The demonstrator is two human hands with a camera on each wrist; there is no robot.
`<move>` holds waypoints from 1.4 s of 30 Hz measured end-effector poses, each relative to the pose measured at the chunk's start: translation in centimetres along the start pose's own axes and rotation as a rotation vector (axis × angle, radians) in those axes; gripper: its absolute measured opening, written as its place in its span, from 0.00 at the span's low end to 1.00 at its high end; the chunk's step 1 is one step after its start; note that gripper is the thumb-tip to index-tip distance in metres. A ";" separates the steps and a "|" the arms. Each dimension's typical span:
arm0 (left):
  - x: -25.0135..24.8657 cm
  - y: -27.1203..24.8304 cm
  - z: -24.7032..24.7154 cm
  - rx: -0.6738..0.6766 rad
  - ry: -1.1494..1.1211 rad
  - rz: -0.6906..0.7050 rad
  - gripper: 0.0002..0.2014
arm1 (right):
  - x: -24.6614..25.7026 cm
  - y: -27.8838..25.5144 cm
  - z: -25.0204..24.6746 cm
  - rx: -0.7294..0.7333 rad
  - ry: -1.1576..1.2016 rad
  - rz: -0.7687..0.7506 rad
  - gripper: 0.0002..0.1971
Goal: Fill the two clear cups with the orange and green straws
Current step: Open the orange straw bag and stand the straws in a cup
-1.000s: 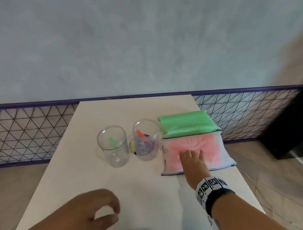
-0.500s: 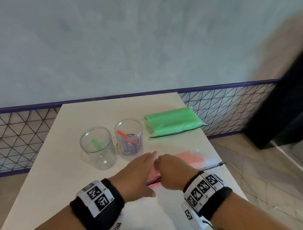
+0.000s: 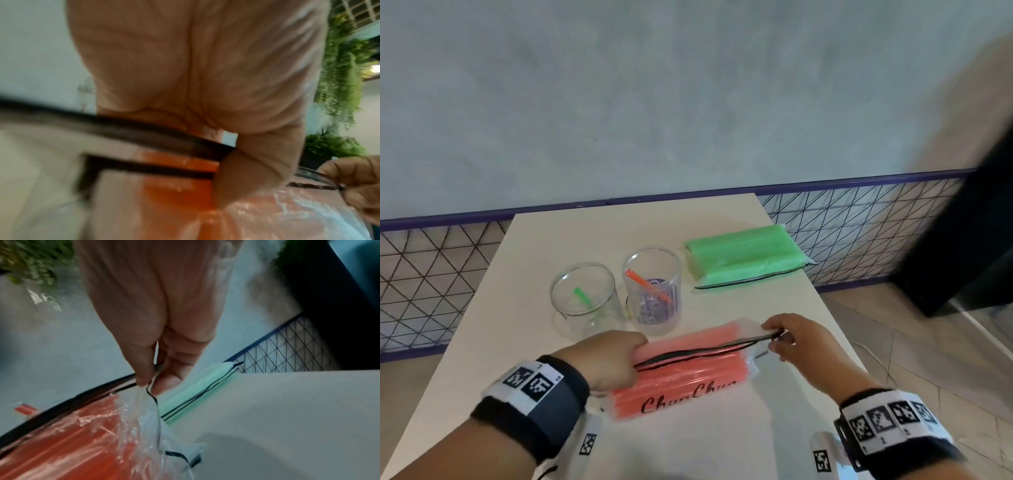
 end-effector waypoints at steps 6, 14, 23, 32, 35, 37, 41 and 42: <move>-7.2 1.7 -1.0 -0.294 -0.122 0.411 0.17 | 1.4 1.0 1.1 -0.035 0.402 0.053 0.12; -8.7 4.6 -2.1 -0.431 0.001 0.342 0.09 | 2.3 1.0 0.5 -0.093 0.356 0.018 0.06; -13.2 5.3 -2.9 -0.544 -0.029 0.509 0.10 | 3.3 0.4 1.8 -0.016 0.343 0.037 0.11; -12.2 6.2 -3.1 -0.454 0.105 0.518 0.08 | 3.3 0.1 1.3 -0.004 0.424 0.041 0.08; -11.3 6.0 -3.1 -0.406 0.141 0.491 0.09 | 3.2 0.2 1.6 -0.033 0.403 0.027 0.11; -10.3 5.6 -3.0 -0.370 0.149 0.475 0.09 | 3.3 0.2 1.6 -0.056 0.397 0.020 0.12; -6.9 4.6 -2.7 -0.319 0.129 0.418 0.10 | 3.0 0.4 0.2 -0.211 0.432 0.065 0.09; -6.1 4.3 -2.7 -0.304 0.123 0.402 0.10 | 2.8 0.6 -0.1 -0.251 0.450 0.087 0.08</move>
Point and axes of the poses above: each hand's wrist, its own y-axis towards the middle knuckle, its own z-axis out of the palm, x = y × z, the point moved 4 cm from there along y, towards the middle knuckle, and after that the axes turned 12 degrees about z, right-handed, at the moved point
